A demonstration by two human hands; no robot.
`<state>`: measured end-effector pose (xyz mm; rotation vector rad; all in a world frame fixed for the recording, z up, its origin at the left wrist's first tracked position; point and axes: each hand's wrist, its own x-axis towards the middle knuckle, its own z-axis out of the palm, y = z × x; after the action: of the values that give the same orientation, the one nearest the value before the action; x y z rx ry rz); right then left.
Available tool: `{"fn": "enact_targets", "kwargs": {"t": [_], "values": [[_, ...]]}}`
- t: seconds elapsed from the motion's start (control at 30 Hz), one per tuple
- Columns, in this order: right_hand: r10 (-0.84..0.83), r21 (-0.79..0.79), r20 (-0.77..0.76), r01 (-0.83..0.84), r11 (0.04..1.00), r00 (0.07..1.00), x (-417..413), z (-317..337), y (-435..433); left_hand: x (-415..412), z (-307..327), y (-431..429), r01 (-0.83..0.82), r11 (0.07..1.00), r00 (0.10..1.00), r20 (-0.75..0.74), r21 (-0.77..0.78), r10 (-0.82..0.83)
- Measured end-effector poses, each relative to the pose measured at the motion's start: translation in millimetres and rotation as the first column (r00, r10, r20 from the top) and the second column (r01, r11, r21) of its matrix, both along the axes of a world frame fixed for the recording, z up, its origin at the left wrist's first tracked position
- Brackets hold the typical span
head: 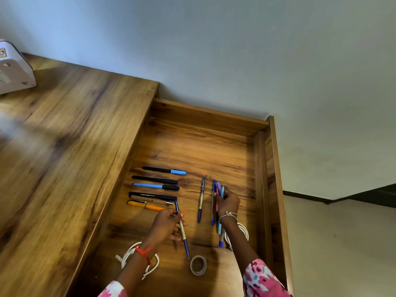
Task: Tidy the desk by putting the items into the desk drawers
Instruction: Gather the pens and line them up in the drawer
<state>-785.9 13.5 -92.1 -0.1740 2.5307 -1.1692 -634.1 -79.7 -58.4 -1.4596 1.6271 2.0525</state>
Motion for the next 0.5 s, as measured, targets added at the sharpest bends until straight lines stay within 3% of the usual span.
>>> {"fn": "enact_targets", "kwargs": {"t": [0.27, 0.5], "values": [[-0.036, -0.035, 0.038, 0.037, 0.999, 0.999, 1.4, -0.2, -4.9, -0.6, 2.1, 0.2, 0.003, 1.0, 1.0, -0.003, 0.005, -0.003], [-0.19, -0.082, 0.1, 0.198, 0.977, 0.977, -6.3, 2.0, -2.5, 0.0, -0.7, -1.3, 0.002, 1.0, 1.0, 0.009, -0.01, -0.002]]}}
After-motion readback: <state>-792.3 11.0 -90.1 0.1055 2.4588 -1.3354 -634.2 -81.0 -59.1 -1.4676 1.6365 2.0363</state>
